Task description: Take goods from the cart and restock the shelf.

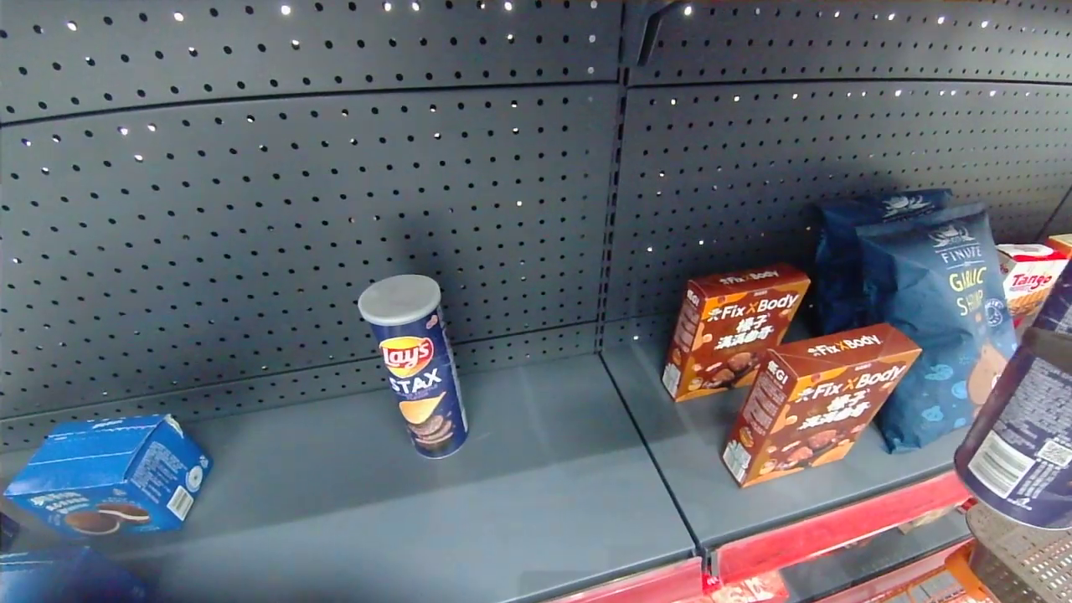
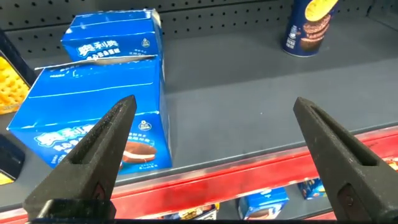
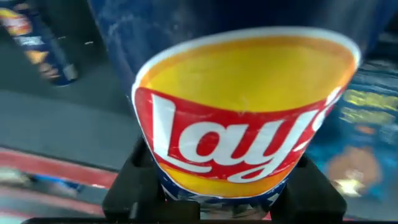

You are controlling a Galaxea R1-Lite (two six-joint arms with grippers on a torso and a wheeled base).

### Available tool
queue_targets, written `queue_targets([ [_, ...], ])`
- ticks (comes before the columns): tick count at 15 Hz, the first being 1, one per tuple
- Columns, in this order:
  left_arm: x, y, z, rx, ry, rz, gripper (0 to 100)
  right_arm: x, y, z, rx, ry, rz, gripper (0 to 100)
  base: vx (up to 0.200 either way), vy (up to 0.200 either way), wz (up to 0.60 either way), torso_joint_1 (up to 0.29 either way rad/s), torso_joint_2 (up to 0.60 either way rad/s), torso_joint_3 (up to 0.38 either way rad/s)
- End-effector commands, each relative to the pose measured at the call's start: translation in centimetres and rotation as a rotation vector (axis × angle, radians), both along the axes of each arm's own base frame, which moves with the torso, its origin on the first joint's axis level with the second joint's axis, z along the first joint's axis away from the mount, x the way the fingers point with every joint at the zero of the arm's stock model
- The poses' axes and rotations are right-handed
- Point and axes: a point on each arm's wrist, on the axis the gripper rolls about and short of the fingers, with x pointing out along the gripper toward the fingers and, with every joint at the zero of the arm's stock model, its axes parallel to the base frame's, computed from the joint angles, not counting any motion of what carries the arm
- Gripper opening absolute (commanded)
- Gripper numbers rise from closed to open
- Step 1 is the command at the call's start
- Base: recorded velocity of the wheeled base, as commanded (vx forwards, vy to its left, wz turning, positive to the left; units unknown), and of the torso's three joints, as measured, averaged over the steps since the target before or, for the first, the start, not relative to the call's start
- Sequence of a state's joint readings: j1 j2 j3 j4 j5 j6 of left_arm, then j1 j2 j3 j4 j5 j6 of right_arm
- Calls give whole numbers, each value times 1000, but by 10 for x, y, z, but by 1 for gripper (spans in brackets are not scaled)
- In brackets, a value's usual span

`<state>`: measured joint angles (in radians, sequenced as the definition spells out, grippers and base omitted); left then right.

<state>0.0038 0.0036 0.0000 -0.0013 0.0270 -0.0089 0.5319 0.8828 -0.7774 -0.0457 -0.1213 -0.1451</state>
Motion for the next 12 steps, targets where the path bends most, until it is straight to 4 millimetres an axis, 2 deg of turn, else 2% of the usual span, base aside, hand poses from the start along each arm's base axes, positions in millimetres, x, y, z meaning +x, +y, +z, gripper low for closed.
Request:
queue_targets([
  [1,0,0,0,0,1,1,100,11,17,1,-21,34,69,0,0,0,600,7,7,2],
  [4,0,0,0,0,-1,1,100,9,17,1,-22,32,77,0,0,0,600,4,1,6],
  [8,0,0,0,0,1,1,100,-4,13,-7,-23,33,128,0,0,0,0,0,0,0],
  [12,0,0,0,0,-1,1,100,0,18,-25,-37,103,140,0,0,0,0,0,0,0],
])
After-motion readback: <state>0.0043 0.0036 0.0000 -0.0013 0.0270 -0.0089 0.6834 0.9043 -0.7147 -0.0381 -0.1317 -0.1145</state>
